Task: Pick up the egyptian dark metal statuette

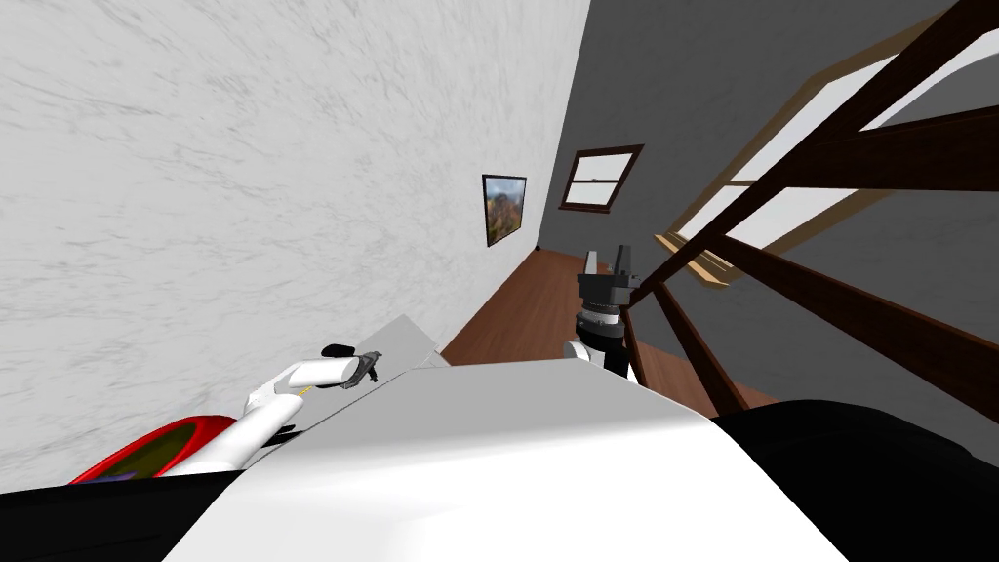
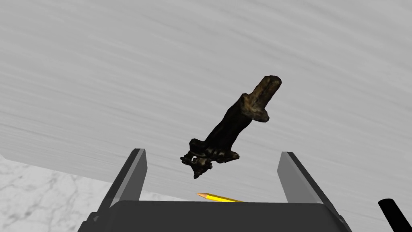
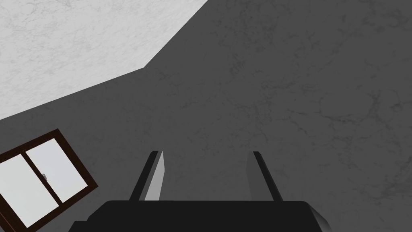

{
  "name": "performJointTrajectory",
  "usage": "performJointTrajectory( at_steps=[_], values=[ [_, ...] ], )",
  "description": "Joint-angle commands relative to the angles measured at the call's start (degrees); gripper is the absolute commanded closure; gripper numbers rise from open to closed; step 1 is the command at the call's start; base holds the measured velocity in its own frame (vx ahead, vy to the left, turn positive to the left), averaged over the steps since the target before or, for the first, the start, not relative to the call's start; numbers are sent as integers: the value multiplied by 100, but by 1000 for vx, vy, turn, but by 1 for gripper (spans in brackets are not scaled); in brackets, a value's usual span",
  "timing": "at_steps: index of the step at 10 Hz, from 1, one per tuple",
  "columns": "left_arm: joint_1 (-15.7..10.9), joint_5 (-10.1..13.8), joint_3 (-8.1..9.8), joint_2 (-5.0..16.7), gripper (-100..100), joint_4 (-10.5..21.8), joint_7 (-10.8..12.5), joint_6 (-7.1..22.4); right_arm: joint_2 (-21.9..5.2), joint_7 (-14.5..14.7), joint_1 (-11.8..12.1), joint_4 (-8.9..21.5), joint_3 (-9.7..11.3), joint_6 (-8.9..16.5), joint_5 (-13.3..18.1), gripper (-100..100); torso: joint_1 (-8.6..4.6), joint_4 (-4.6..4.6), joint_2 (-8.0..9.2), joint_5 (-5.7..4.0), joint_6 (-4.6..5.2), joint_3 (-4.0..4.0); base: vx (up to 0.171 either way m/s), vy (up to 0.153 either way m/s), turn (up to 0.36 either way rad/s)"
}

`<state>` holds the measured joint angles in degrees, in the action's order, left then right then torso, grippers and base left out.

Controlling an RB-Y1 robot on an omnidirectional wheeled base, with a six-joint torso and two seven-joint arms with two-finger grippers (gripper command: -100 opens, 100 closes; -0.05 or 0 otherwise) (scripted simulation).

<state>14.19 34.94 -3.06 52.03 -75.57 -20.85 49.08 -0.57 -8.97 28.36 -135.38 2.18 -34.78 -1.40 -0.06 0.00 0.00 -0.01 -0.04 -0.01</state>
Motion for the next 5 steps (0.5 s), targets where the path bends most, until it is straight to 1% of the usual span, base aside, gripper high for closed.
performJointTrajectory(
  at_steps=[1,5],
  values=[
    [-45,49,103,-78,-100,193,-271,-82,0,0,0,0,0,0,0,0,0,0,0,0,0,0,34,-14,38],
    [-161,166,385,-301,-100,701,-915,-290,0,0,0,0,0,0,0,0,-4,-2,-9,-1,0,-6,41,-24,31]
  ],
)
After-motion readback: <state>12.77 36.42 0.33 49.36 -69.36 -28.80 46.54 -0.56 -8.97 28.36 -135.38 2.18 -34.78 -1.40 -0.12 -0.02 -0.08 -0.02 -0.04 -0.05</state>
